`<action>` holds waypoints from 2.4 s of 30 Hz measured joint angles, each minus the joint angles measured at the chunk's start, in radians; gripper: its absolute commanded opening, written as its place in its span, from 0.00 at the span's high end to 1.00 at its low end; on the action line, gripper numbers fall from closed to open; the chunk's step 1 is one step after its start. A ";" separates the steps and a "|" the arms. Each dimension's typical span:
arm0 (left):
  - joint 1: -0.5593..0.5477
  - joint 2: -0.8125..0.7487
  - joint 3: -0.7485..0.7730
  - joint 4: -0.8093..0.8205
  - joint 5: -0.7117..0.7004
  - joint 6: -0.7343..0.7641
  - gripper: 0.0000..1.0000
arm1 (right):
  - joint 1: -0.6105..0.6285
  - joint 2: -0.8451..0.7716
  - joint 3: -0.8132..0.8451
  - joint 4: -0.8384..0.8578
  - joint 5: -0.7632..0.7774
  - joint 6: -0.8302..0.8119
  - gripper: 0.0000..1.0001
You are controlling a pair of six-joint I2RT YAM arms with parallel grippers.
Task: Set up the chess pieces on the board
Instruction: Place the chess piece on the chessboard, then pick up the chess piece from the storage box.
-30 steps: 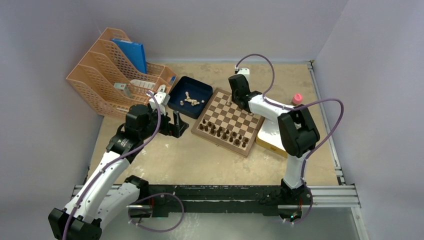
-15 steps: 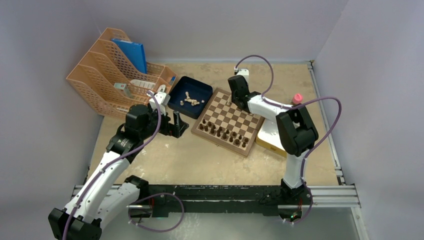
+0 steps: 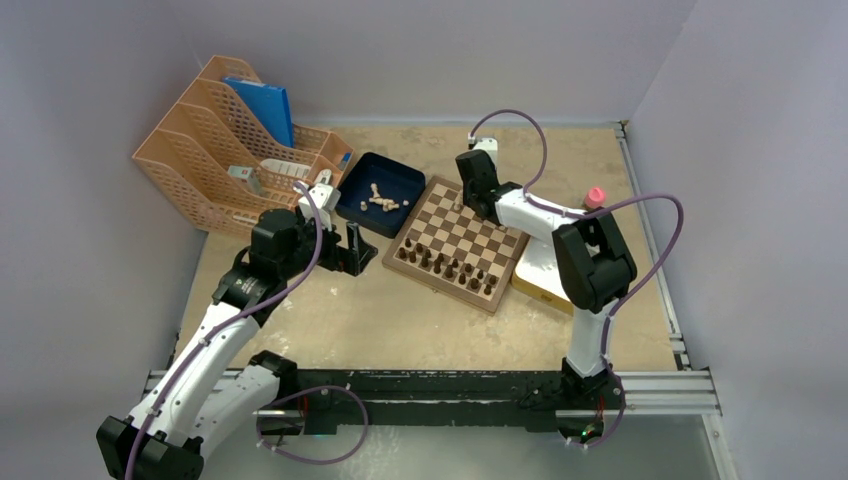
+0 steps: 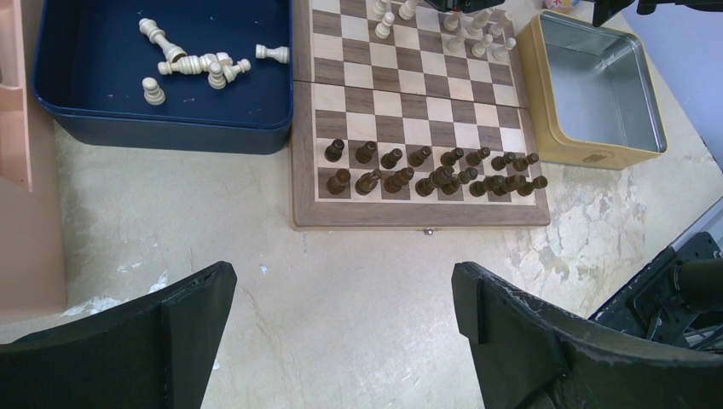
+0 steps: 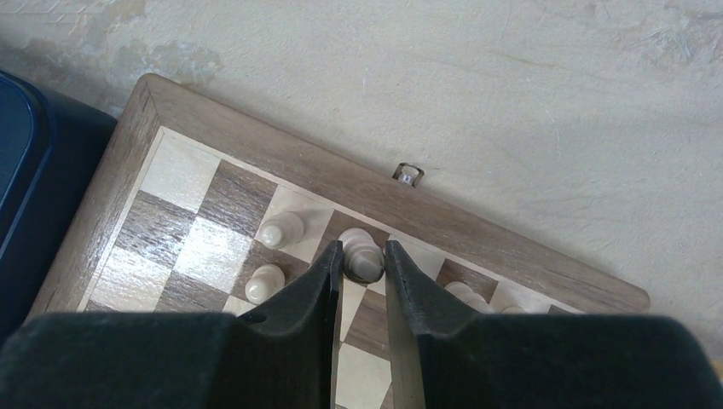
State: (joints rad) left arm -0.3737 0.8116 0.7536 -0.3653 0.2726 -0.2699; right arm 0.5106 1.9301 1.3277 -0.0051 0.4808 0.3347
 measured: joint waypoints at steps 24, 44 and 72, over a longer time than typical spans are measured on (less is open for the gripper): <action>0.000 0.004 0.000 0.000 0.000 0.000 0.00 | 0.002 0.000 0.019 -0.045 -0.025 -0.003 0.68; 0.000 0.167 0.077 -0.068 -0.110 -0.066 0.13 | 0.005 -0.162 0.024 -0.126 -0.035 0.016 0.59; 0.084 1.126 0.755 0.014 -0.323 -0.053 0.54 | 0.006 -0.675 -0.275 0.103 -0.388 0.021 0.65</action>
State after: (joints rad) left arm -0.2897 1.9373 1.5082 -0.3515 -0.0502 -0.3229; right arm 0.5171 1.2549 1.0531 0.0975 0.0933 0.3561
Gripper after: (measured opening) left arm 0.485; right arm 0.350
